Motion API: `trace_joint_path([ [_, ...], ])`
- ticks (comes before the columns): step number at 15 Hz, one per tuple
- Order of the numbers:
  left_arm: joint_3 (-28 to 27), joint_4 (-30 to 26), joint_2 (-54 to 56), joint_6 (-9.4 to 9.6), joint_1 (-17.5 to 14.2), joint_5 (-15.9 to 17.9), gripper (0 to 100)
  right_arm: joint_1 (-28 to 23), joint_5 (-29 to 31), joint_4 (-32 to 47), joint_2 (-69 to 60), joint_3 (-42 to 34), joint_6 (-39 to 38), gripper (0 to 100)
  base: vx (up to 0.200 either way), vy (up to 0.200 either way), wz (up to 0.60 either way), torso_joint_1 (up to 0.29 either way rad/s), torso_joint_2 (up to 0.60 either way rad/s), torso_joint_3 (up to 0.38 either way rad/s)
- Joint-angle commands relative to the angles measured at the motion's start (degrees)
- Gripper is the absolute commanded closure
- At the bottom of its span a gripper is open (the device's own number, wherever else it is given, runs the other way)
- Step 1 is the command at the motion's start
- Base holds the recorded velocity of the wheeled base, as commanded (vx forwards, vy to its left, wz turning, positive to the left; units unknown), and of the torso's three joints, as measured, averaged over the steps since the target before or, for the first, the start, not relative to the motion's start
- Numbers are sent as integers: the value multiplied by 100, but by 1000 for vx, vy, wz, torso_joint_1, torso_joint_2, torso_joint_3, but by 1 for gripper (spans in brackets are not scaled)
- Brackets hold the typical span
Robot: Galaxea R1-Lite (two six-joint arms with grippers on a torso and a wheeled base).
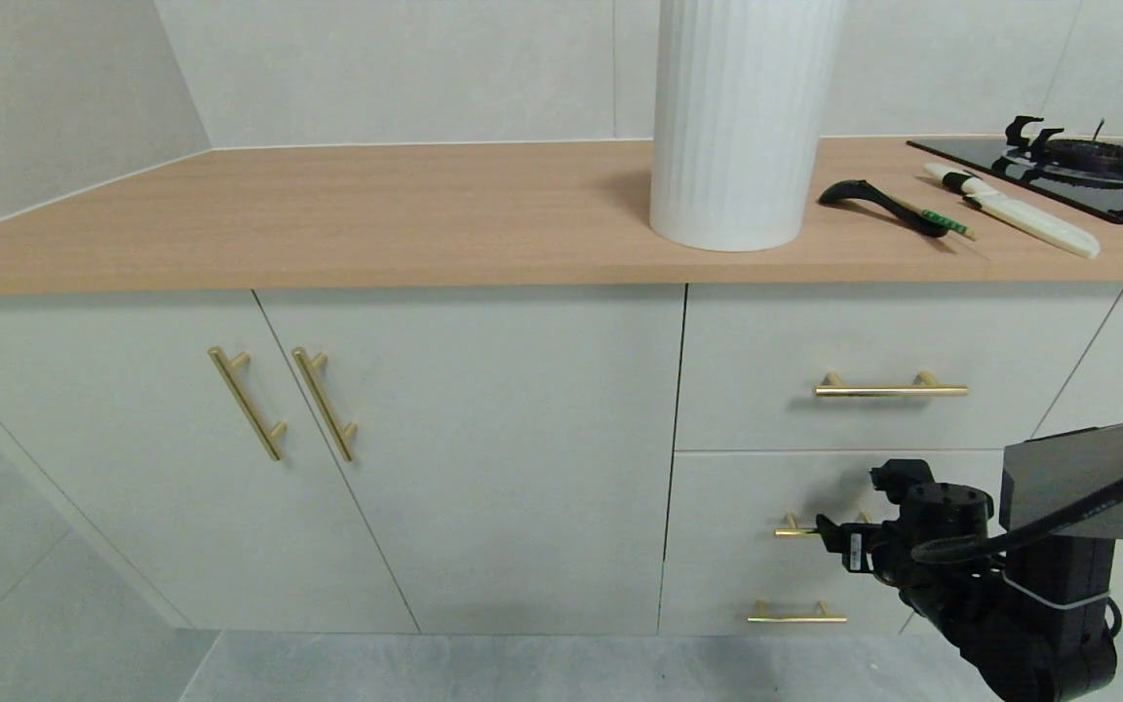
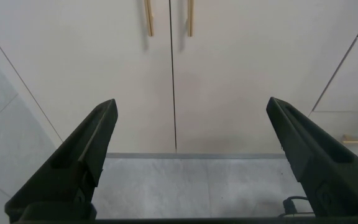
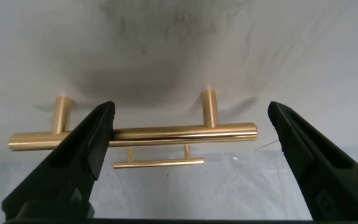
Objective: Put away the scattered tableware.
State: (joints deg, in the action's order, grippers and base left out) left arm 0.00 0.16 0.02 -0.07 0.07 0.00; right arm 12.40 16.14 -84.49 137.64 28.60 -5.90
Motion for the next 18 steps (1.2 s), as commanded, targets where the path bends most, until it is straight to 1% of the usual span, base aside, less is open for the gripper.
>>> trace_joint_path([
  [1,0,2,-2,-1,1,0,0,-1,3,3,78,-3,1,0,0,0,0,0,0,0],
  [14,0,2,-2,-1,1,0,0,-1,-58,82,-80,-425,28,0,0,0,0,0,0,0],
  [16,0,2,-2,-1,1,0,0,8,-85,460,-405,-575,36,0,0,0,0,0,0,0],
  [18,0,2,-2,-1,1,0,0,17,-217,1233,-1029,-654,28,0,0,0,0,0,0,0],
])
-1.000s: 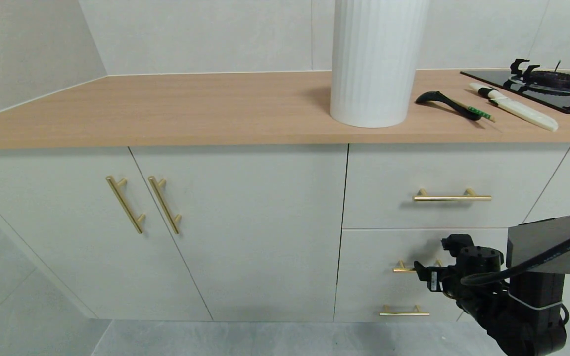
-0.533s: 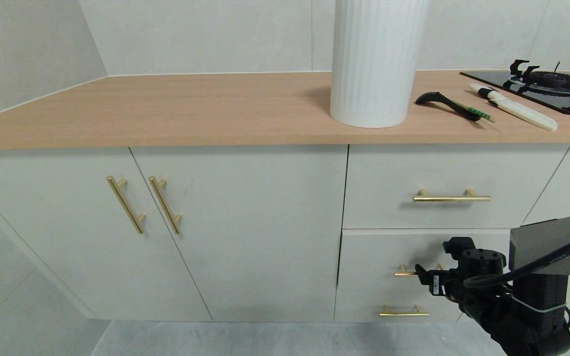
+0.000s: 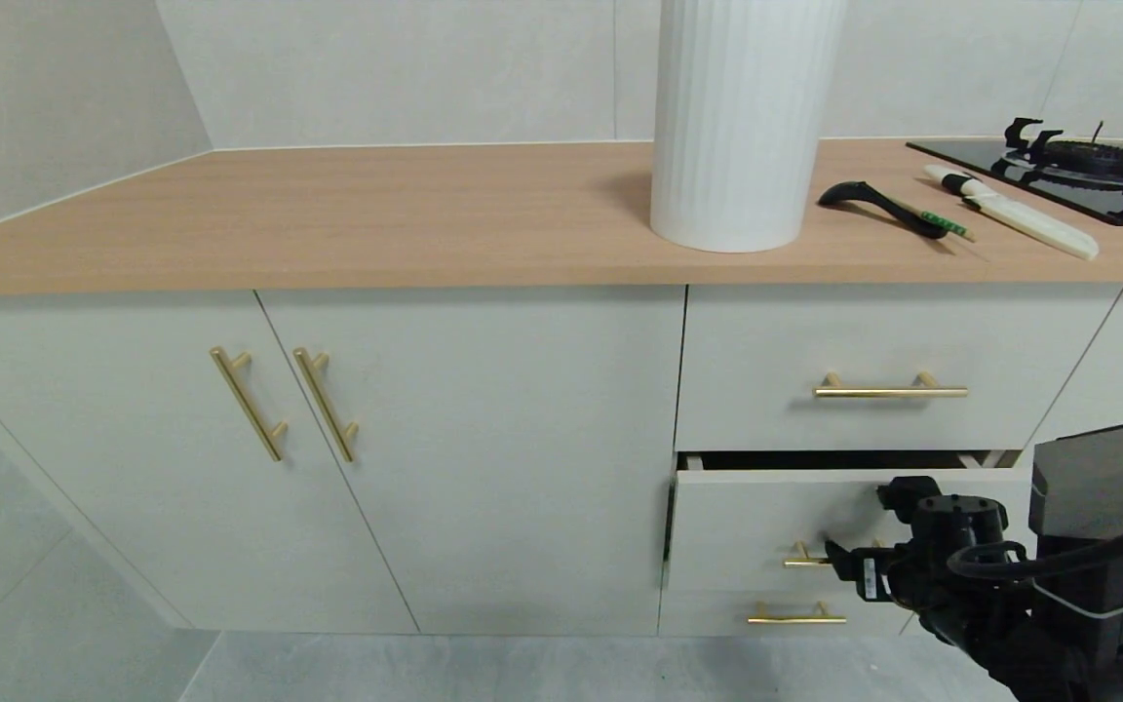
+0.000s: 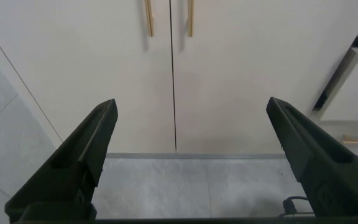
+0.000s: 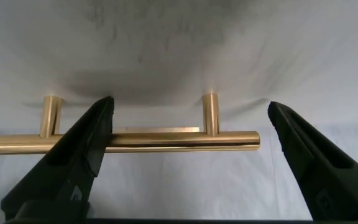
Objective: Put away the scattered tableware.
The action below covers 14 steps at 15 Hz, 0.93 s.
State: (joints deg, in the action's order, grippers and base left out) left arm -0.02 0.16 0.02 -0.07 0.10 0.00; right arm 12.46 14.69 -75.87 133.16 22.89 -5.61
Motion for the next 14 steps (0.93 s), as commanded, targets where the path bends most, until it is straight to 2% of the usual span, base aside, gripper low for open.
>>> trace_joint_path([
  [1,2,2,-2,-1,-1,0,0,11,-159,811,-950,-110,-2,0,0,0,0,0,0,0],
  [4,2,2,-2,-1,-1,0,0,55,-696,2499,-2277,-66,-2,0,0,0,0,0,0,0],
  [5,2,2,-2,-1,-1,0,0,55,-696,2499,-2277,-66,-2,0,0,0,0,0,0,0],
  [6,2,2,-2,-1,-1,0,0,187,-880,3544,-3085,66,-11,0,0,0,0,0,0,0],
  [8,2,2,-2,-1,-1,0,0,389,-880,4212,-3718,198,-19,0,0,0,0,0,0,0],
  [11,2,2,-2,-10,-1,0,0,565,-836,4300,-4210,233,-37,0,0,0,0,0,0,0],
  [14,2,2,-2,-1,-1,0,0,565,-836,3984,-4105,233,-169,0,0,0,0,0,0,0],
])
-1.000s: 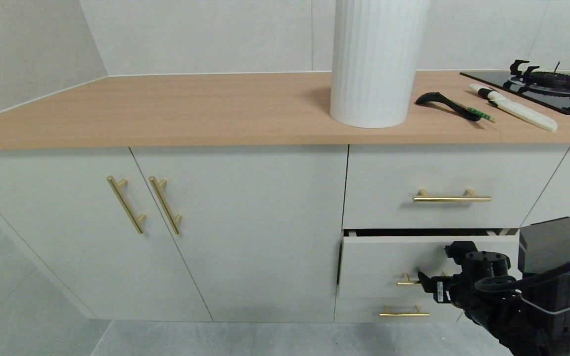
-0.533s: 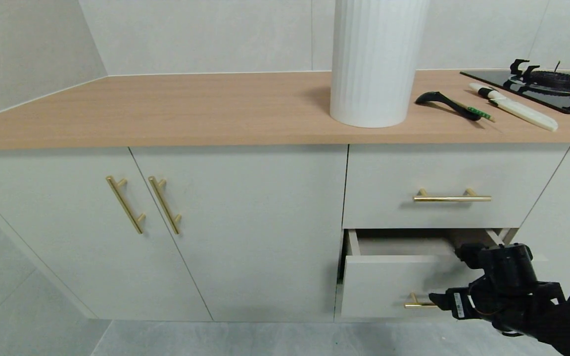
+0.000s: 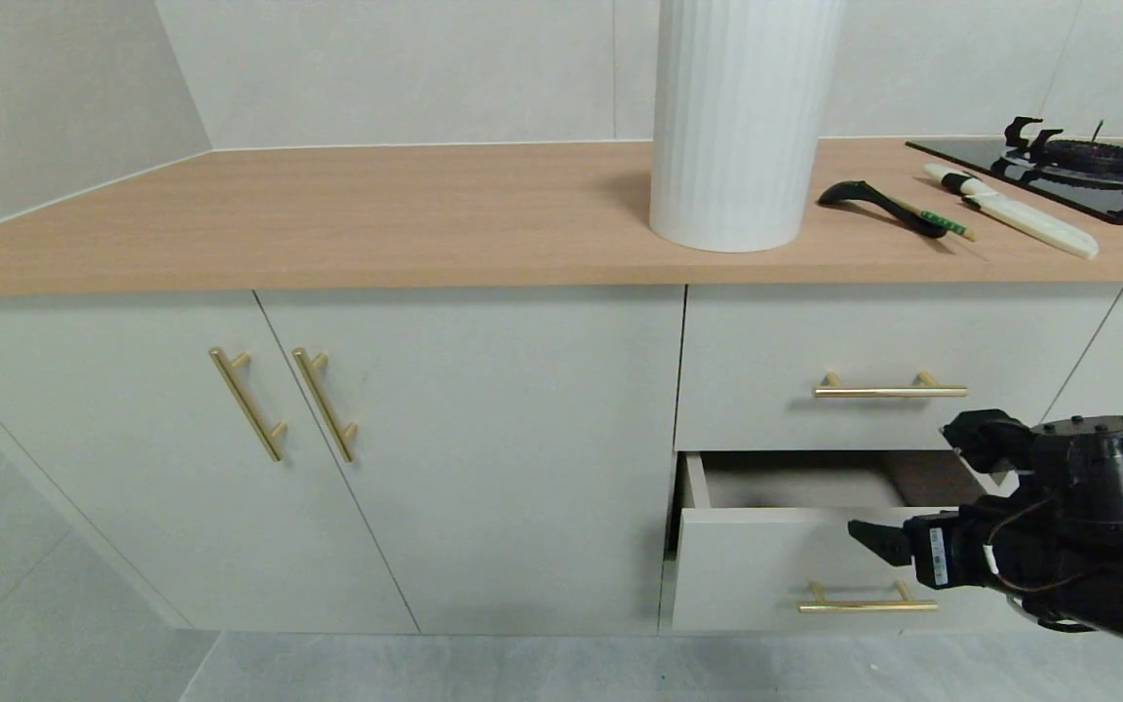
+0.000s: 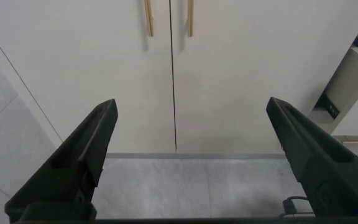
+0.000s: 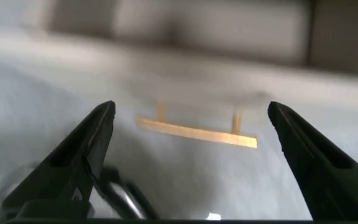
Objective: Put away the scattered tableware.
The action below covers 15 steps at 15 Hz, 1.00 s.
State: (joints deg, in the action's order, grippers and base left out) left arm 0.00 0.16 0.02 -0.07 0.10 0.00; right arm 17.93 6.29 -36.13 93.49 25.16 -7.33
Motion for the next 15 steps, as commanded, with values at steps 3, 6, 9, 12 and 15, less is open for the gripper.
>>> trace_joint_path([
  [3,0,2,-2,-1,-1,0,0,17,224,-649,398,-38,-181,0,0,0,0,0,0,0],
  [6,0,2,-2,-1,-1,0,0,17,443,-1106,899,-46,-190,0,0,0,0,0,0,0],
  [9,0,2,-2,-1,-1,0,0,17,584,-1985,1488,-99,-199,0,0,0,0,0,0,0],
  [12,0,2,-2,-1,-1,0,0,17,848,-2451,1901,-117,-199,0,0,0,0,0,0,0],
  [15,0,2,-2,-1,-1,0,0,17,856,-2521,1971,-169,-190,0,0,0,0,0,0,0],
])
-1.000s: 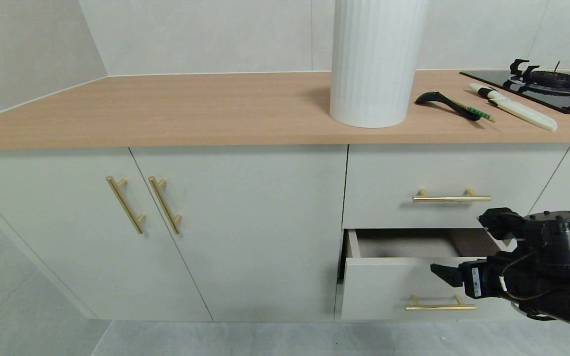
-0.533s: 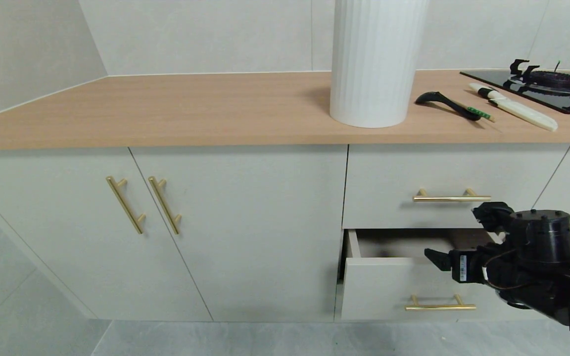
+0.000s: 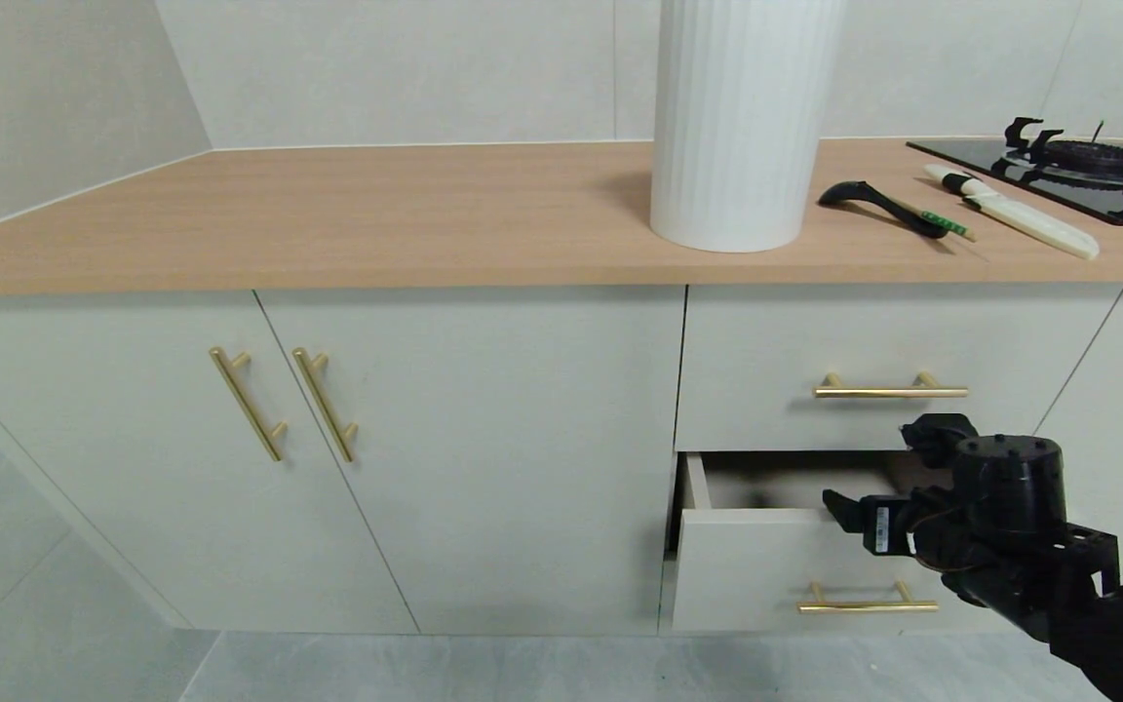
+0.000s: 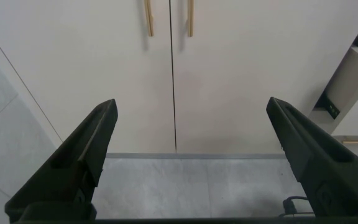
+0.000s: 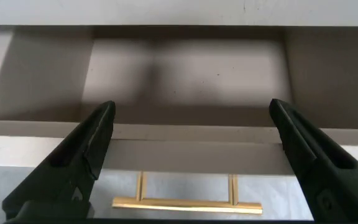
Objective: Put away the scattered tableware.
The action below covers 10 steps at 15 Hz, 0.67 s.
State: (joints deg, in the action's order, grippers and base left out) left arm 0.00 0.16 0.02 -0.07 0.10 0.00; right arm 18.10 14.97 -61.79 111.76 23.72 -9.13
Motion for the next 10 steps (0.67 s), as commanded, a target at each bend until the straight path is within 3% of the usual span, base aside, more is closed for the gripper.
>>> trace_joint_path([
  [1,0,2,-2,-1,-1,0,0,0,-12,45,118,-78,17,0,0,0,0,0,0,0],
  [10,0,2,-2,-1,-1,0,0,0,-47,220,-164,-193,34,0,0,0,0,0,0,0],
])
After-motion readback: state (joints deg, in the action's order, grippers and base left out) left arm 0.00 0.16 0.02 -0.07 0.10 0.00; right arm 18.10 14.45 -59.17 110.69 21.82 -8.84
